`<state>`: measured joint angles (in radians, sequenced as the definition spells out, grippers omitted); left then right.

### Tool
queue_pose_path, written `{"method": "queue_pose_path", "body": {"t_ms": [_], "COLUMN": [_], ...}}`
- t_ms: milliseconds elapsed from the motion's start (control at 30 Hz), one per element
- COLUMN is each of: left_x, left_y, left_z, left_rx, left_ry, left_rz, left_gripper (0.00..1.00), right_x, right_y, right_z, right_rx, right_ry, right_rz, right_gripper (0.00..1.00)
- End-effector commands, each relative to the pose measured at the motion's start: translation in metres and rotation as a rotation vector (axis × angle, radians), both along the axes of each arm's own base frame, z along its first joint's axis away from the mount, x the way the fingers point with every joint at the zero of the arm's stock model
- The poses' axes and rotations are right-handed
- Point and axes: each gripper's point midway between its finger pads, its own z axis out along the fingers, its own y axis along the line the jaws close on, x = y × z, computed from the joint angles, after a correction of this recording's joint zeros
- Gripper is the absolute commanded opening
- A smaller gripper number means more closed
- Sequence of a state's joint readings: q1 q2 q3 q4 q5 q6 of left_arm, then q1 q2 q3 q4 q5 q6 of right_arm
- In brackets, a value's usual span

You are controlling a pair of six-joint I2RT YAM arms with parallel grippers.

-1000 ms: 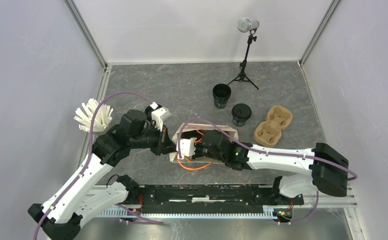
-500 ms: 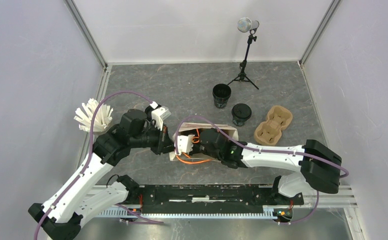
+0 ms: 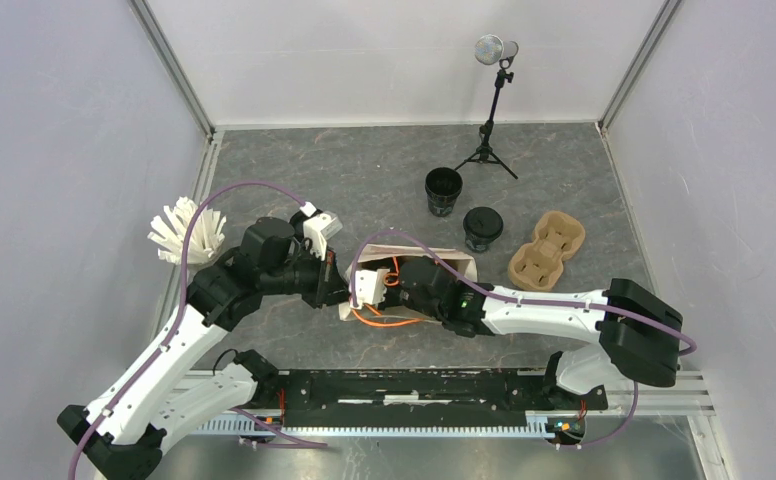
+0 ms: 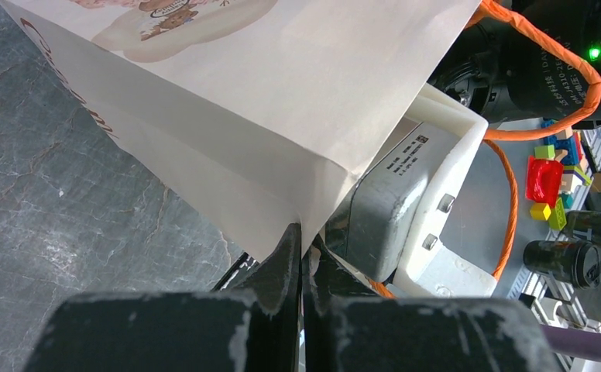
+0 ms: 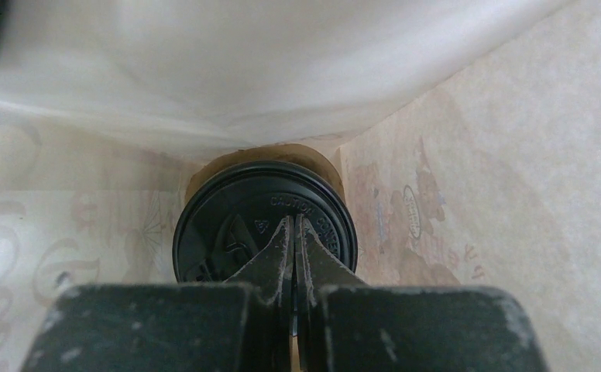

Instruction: Pack the takeout coffee

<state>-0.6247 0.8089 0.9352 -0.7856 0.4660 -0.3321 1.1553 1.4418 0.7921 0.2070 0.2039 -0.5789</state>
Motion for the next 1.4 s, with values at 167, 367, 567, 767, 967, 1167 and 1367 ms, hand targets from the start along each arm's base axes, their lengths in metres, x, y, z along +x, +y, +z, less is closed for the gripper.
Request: {"method": "queue_pose_path", "body": {"t_ms": [167,367,567,767,967,1167,1367], "left_x": [0.003,0.004,0.005,0.008,0.015,0.021,0.031], "left_y": [-0.007,-0.004,-0.002,-0.001,0.000,0.012,0.020], "left_z": [0.013,0.012,0.018,0.027,0.042,0.037,0.032], "left_rx": [-0.040,-0.019,-0.016,-0.006,0.035,0.162,0.254], "left_ry": [-0.018,-0.025,-0.037,-0.025,0.032,0.101,0.127], "left_rz": [-0.003,-0.001,0.008,0.033,0.087,0.142,0.193], "left_gripper": [0.02,0.02,0.02,0.02,0.02,0.02,0.02], "right_x": [0.009,-0.002,-0.012,-0.033,-0.052,-0.054,-0.037], "right_y": [-0.001,-0.008,-0.009,-0.002,0.005,0.001,-0.025], "right_z": [0.026,0.045,0.071,0.108,0.169,0.253,0.292], "right_rx": [0.027,0.069,0.126,0.210,0.373,0.593,0.671], "right_ry": [0.031,0.061,0.085,0.145,0.211,0.248,0.173], "right_rz": [-0.064,-0.044,-0.011,0.080,0.147,0.112,-0.013], "right_gripper": [0.00,0.00,0.00,0.02,0.13,0.37,0.60]}}
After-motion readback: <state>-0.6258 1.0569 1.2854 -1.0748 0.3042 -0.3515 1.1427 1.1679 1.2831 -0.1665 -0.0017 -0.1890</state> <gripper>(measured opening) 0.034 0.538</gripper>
